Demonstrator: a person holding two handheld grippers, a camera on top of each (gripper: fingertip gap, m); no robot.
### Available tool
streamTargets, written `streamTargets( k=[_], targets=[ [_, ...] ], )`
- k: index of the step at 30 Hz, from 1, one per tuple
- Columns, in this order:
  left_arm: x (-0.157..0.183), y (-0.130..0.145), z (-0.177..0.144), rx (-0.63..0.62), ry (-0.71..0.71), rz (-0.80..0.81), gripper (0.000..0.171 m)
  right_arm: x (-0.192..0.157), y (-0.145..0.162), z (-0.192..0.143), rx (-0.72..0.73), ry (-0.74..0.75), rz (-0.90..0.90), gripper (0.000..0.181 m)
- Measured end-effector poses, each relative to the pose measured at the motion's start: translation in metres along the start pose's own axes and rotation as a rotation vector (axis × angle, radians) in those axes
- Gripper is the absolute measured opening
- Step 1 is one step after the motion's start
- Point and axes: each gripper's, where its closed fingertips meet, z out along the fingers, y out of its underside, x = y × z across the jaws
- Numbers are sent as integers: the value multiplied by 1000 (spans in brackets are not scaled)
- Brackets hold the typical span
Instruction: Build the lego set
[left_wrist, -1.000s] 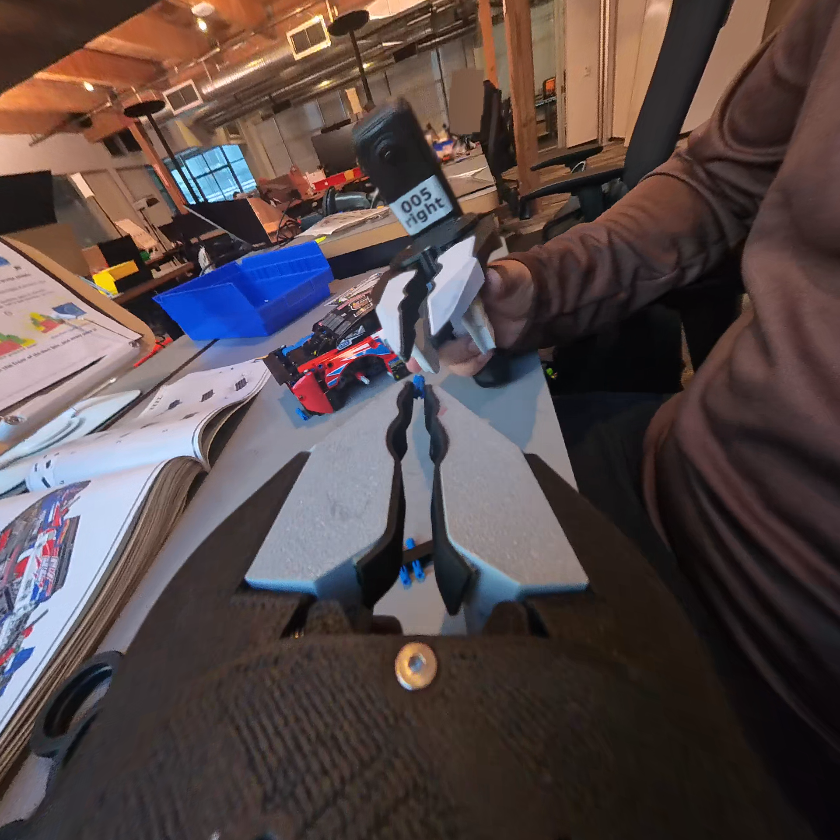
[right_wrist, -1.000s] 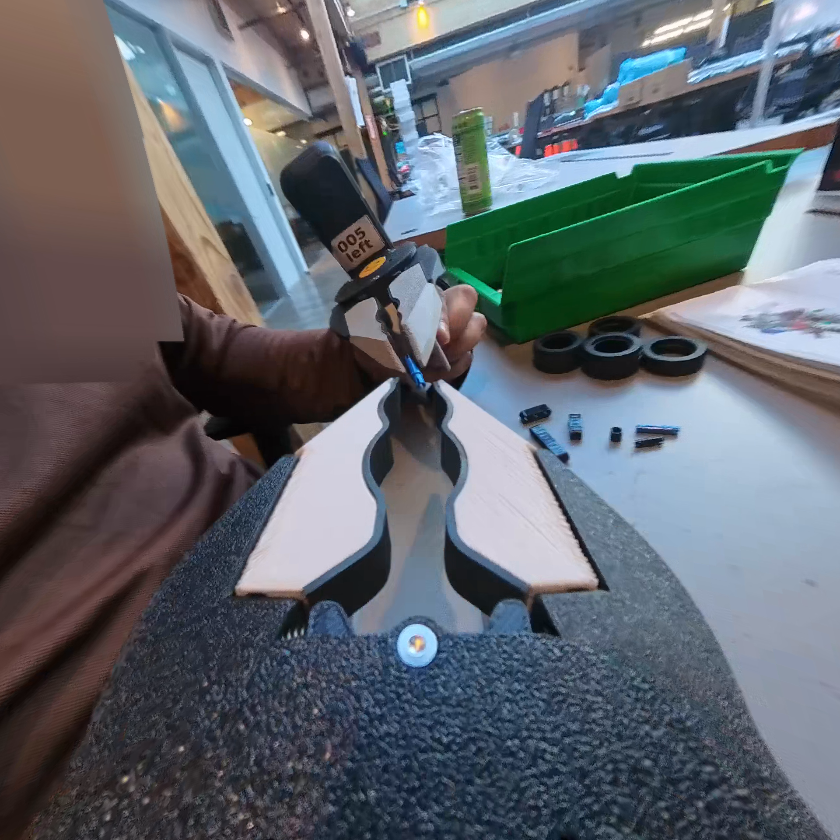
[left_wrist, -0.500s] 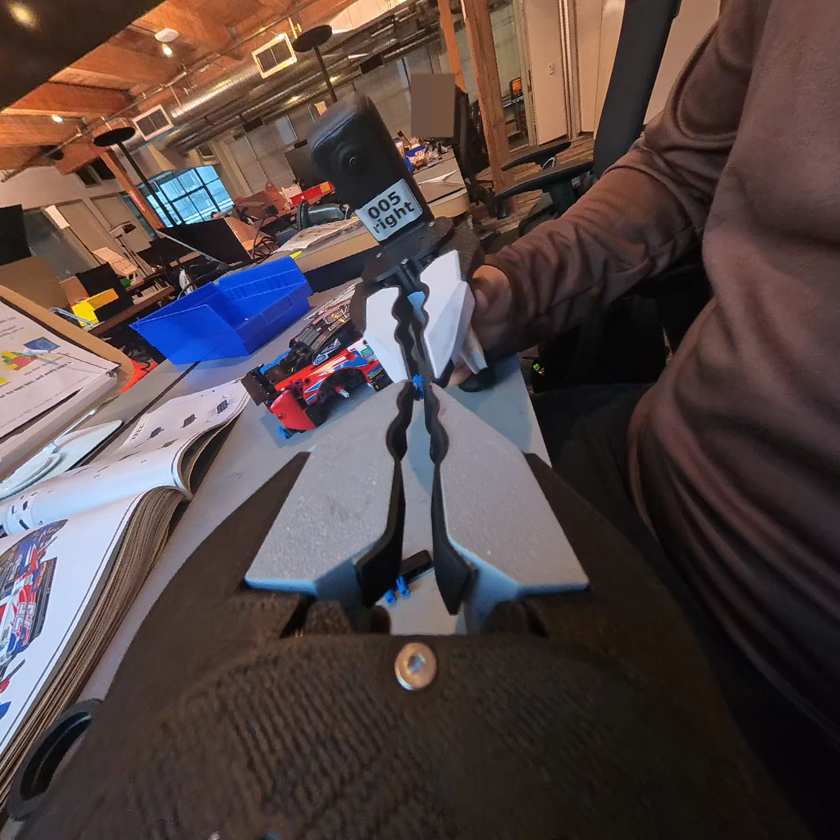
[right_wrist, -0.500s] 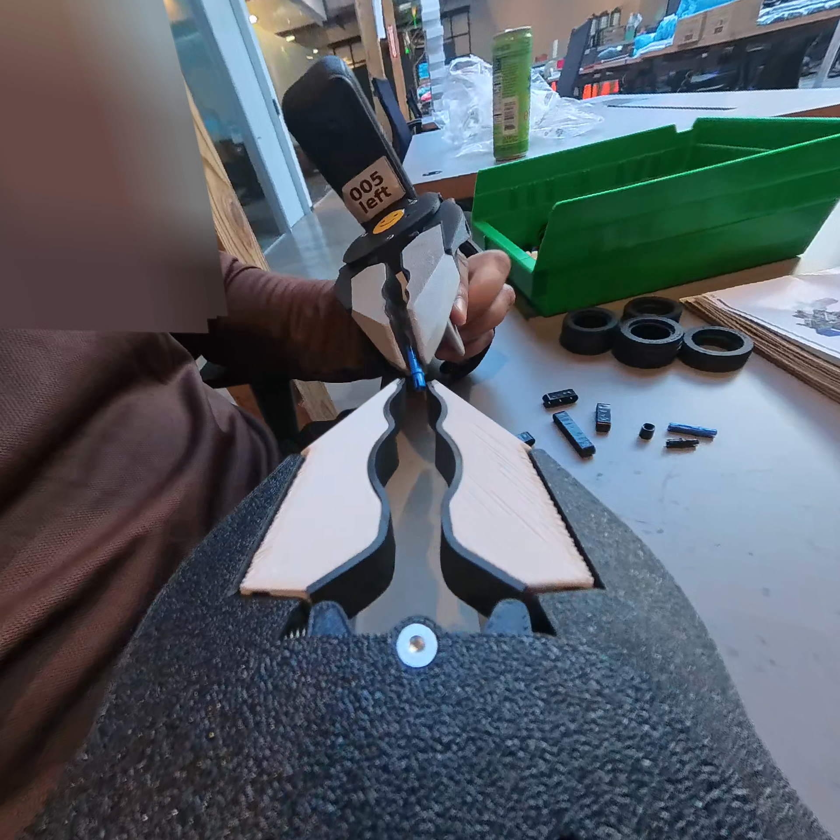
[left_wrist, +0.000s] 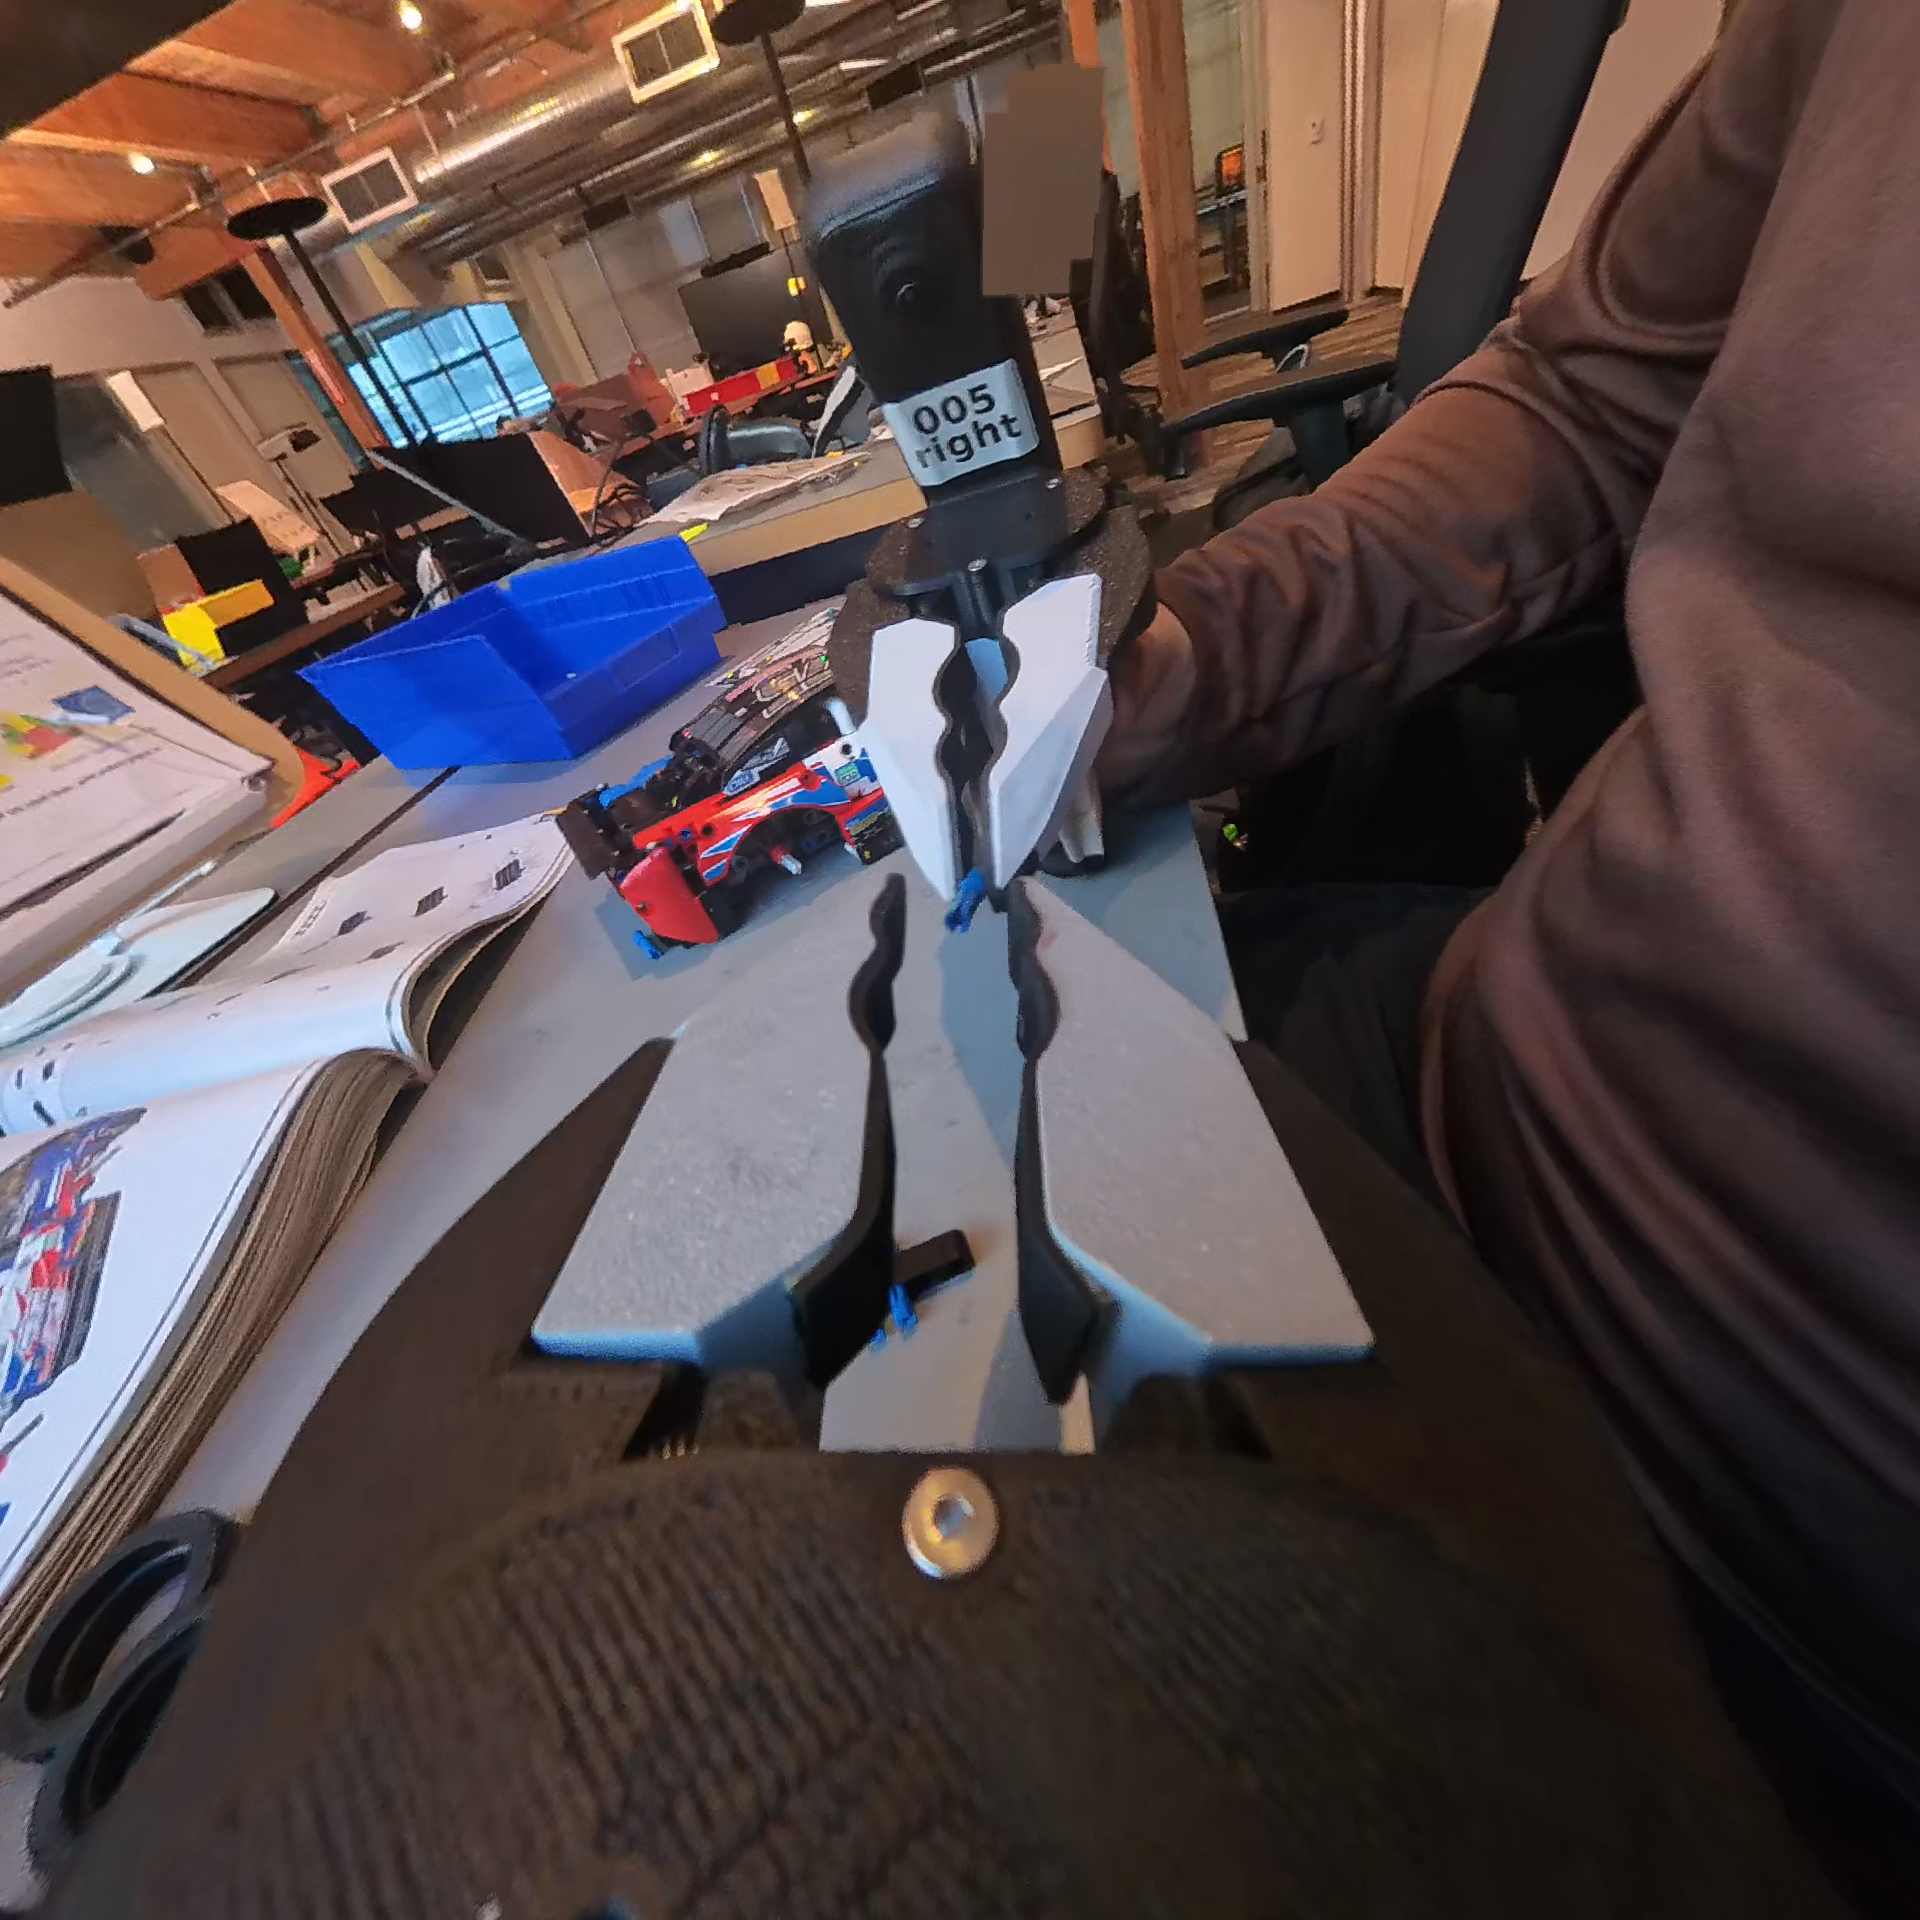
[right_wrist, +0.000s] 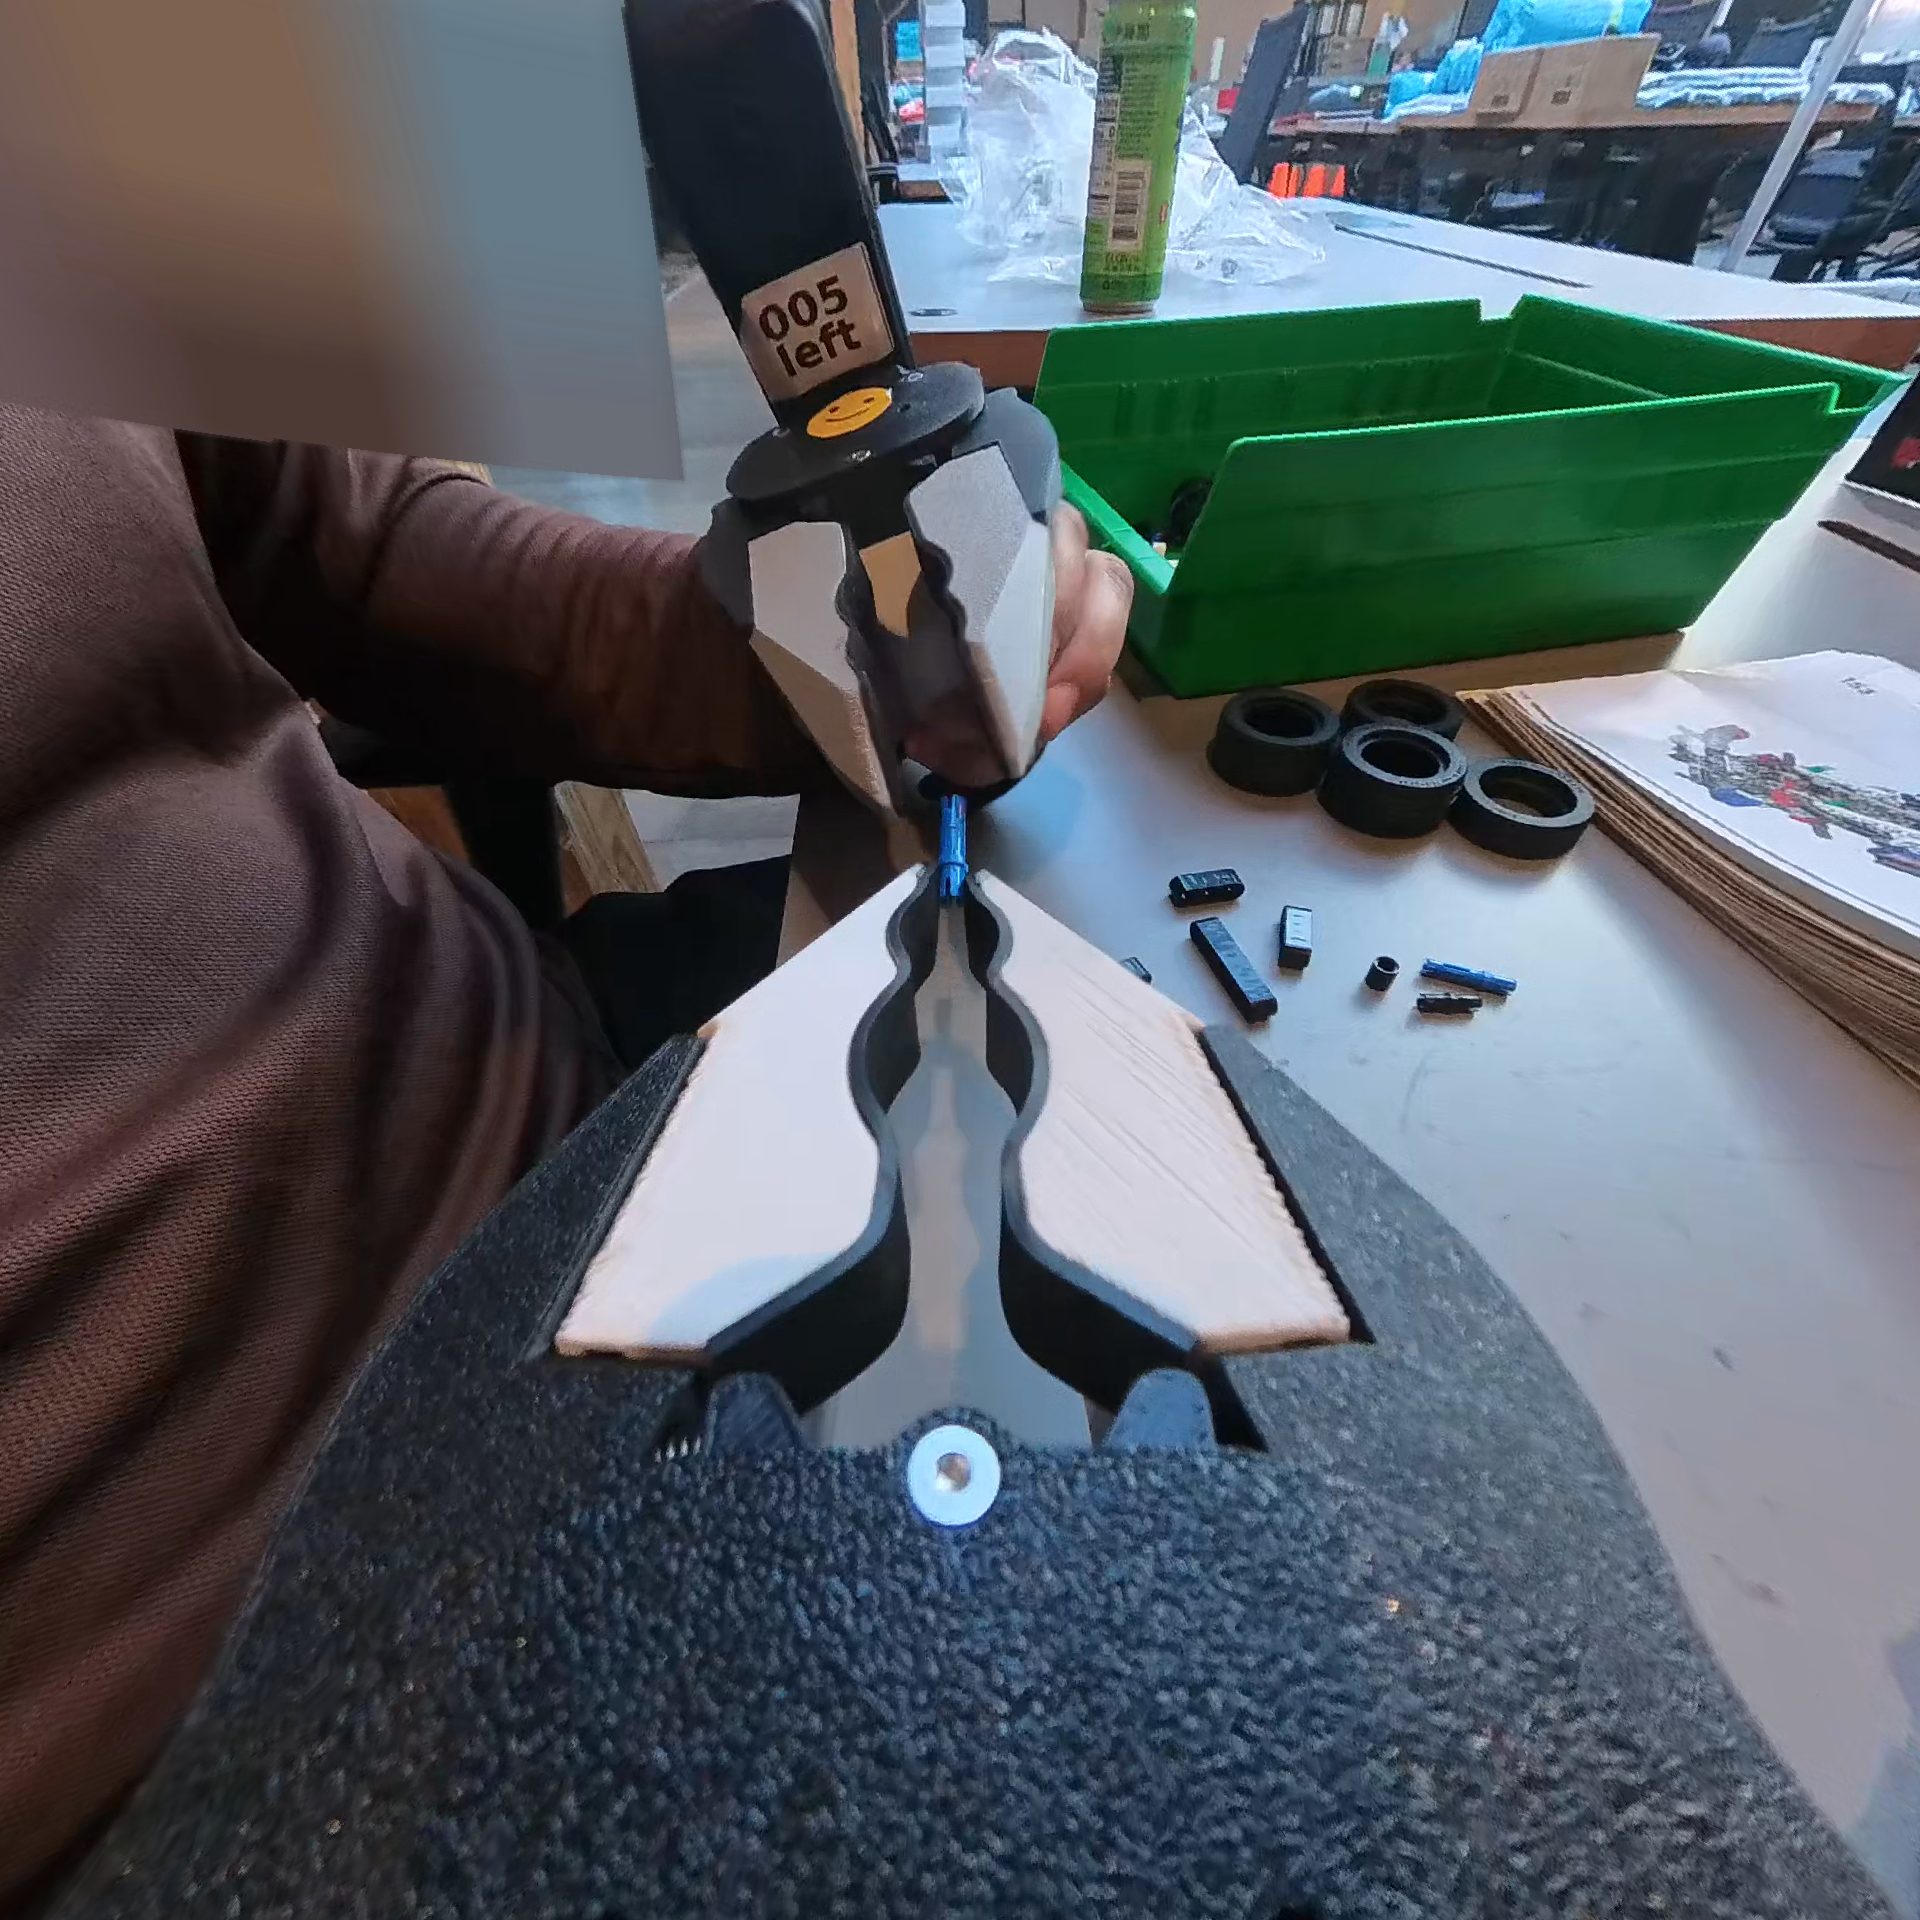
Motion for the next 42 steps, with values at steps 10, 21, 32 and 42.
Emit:
streamTargets(
  k=[10,21,32,42],
  targets=[
    [2,12,2,-90,15,6,3,0,5,1,-32,0,-10,4],
    [3,14,2,-107,27,-3,2,-1,6,0,-42,-4,-22,4],
    [2,23,4,-172,1,31,1,2,12,0,-77,19,-36,4],
    [1,28,5,-207,-14,36,1,4,13,0,-84,26,-30,4]
  ],
)
